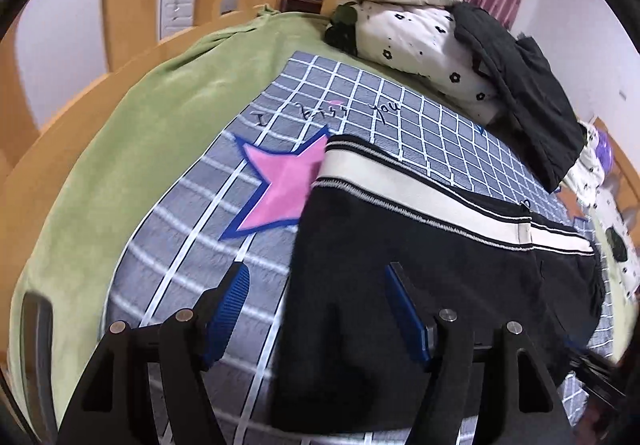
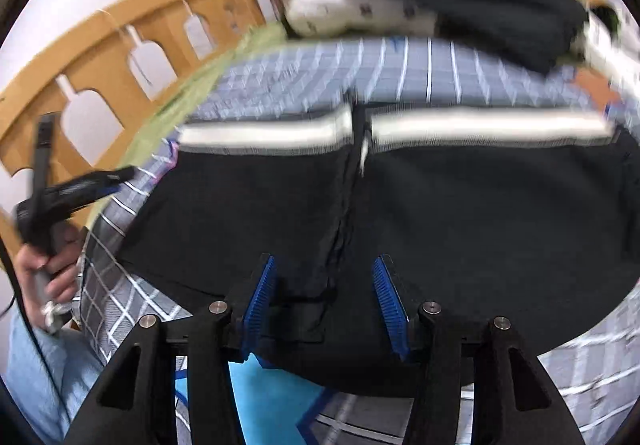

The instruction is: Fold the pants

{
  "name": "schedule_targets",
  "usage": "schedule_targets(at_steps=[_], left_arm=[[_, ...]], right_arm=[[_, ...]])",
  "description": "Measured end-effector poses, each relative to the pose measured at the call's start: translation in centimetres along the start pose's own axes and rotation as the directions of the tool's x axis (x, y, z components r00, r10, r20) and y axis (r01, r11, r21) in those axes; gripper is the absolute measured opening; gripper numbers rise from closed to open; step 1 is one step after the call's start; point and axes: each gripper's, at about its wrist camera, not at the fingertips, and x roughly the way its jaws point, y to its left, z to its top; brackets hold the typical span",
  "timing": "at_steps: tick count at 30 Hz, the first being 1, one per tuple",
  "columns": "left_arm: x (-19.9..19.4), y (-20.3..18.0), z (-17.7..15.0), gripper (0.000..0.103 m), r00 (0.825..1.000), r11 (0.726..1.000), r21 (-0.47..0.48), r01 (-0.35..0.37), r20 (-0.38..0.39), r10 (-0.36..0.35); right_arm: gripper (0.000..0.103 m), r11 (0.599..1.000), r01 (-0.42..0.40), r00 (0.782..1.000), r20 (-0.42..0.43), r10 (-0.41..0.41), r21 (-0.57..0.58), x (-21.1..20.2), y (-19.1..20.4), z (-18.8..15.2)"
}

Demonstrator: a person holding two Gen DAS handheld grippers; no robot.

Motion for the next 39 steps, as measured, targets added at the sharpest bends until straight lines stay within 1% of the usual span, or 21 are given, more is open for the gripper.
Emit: schedule_targets(at_steps=[1, 2, 4, 7, 8, 10, 12, 14, 16, 18, 20, 22, 25, 27, 31, 33, 34, 35, 36, 37, 39], left_arm=[[-0.3, 0.3, -0.2, 0.067, 1.0, 1.0, -0.005, 0.003, 0.002, -0.003], [-0.5, 0.6, -0.5, 0.067, 1.0, 1.0, -0.004, 0.006, 0.004, -0.006], [-0.9, 1.0, -0.9, 0.067, 1.0, 1.0, 0.004, 0.009, 0.002, -0.009], [-1.1, 1.4, -1.6, 0.067, 1.0, 1.0, 0.012, 0.009, -0.007, -0.009], [-1.1, 1.6, -1.7, 0.067, 1.0, 1.0, 0.015, 0.011, -0.01, -0.011], [-1.2, 1.6, -2.0, 0.067, 1.0, 1.0, 0.022, 0.014, -0.013, -0.014], [-1.1, 1.5, -2.1, 0.067, 1.0, 0.999, 0.037, 0.015, -0.02, -0.015], [-0.8, 1.3, -2.4, 0.067, 0.999, 0.999, 0.042, 0.014, -0.034, -0.013], [-0.4, 1.1, -2.9, 0.067, 0.998, 0.999, 0.048, 0.027, -0.057, -0.024], [0.3, 0.4, -3.5, 0.067, 0.996, 0.997, 0.073, 0.024, -0.089, -0.018], [1.5, -0.3, -4.4, 0.069, 0.989, 0.993, 0.114, -0.008, -0.144, 0.025], [2.7, -0.9, -5.2, 0.072, 0.982, 0.991, 0.132, -0.026, -0.183, 0.05], [2.9, -0.9, -5.0, 0.075, 0.982, 0.993, 0.119, -0.006, -0.187, 0.029], [3.2, -0.4, -4.8, 0.078, 0.979, 0.996, 0.085, 0.013, -0.203, 0.005], [3.5, 0.0, -4.9, 0.079, 0.979, 0.996, 0.081, 0.031, -0.202, -0.014], [3.4, -0.4, -5.2, 0.079, 0.982, 0.993, 0.113, 0.019, -0.187, 0.002], [3.4, -0.6, -5.3, 0.079, 0.984, 0.992, 0.124, 0.015, -0.178, 0.007], [3.3, -0.7, -5.4, 0.079, 0.985, 0.992, 0.127, 0.017, -0.172, 0.006], [3.3, -0.8, -5.4, 0.079, 0.986, 0.992, 0.126, 0.023, -0.168, -0.002], [3.2, -0.8, -5.3, 0.079, 0.986, 0.992, 0.127, 0.024, -0.165, -0.002], [3.1, -1.0, -5.2, 0.079, 0.989, 0.991, 0.133, 0.023, -0.15, -0.002]], right_arm=[[0.013, 0.997, -0.049, 0.998, -0.029, 0.05, 0.052, 1.0, -0.6, -0.3], [0.013, 0.994, -0.078, 0.996, -0.035, 0.081, 0.081, 1.3, -0.9, -0.7], [0.013, 0.994, -0.097, 0.995, 0.037, 0.095, 0.057, -0.1, -0.9, -0.8], [0.013, 0.975, -0.217, 0.969, 0.132, 0.208, 0.055, -3.4, -0.8, -1.1], [0.013, 0.971, -0.23, 0.967, 0.131, 0.22, 0.066, -3.6, -0.8, -1.3], [0.013, 0.985, -0.168, 0.984, 0.06, 0.165, 0.046, -2.1, 0.0, -2.1], [0.015, 0.998, -0.056, 0.998, -0.029, 0.055, -0.022, 0.8, 0.5, -3.7], [0.029, 0.999, -0.024, 1.0, -0.004, 0.024, -0.033, 1.0, 0.6, -4.3], [0.03, 0.999, -0.02, 1.0, -0.006, 0.02, -0.025, 0.4, 0.9, -3.6], [0.033, 0.999, -0.001, 0.999, 0.05, 0.003, -0.041, -1.1, 0.9, -2.4], [0.043, 0.998, 0.042, 0.993, 0.111, -0.035, -0.056, -2.0, 0.7, -0.8], [0.043, 0.997, 0.056, 0.991, 0.122, -0.049, -0.051, -2.0, 0.2, 0.9], [0.045, 0.996, 0.071, 0.991, 0.115, -0.064, -0.058, -0.6, -0.4, 3.9], [0.052, 0.995, 0.074, 0.993, 0.093, -0.068, -0.064, 1.5, -0.6, 6.3], [0.056, 0.999, 0.039, 0.999, -0.005, -0.039, -0.016, 7.2, -1.5, 9.4], [0.043, 0.999, 0.022, 0.996, -0.092, -0.02, 0.024, 10.8, -2.0, 10.1], [0.027, 1.0, 0.013, 0.995, -0.095, -0.012, 0.017, 11.4, -1.9, 10.3], [0.017, 1.0, 0.028, 0.997, -0.071, -0.029, -0.009, 11.3, -1.6, 10.8], [0.017, 0.999, 0.021, 1.0, -0.007, -0.021, -0.045, 10.2, -1.3, 11.4], [0.017, 0.999, -0.03, 0.995, 0.09, 0.033, -0.033, 8.5, -1.7, 11.7], [0.017, 0.997, -0.071, 0.991, 0.115, 0.069, 0.01, 8.0, -2.5, 12.0]])
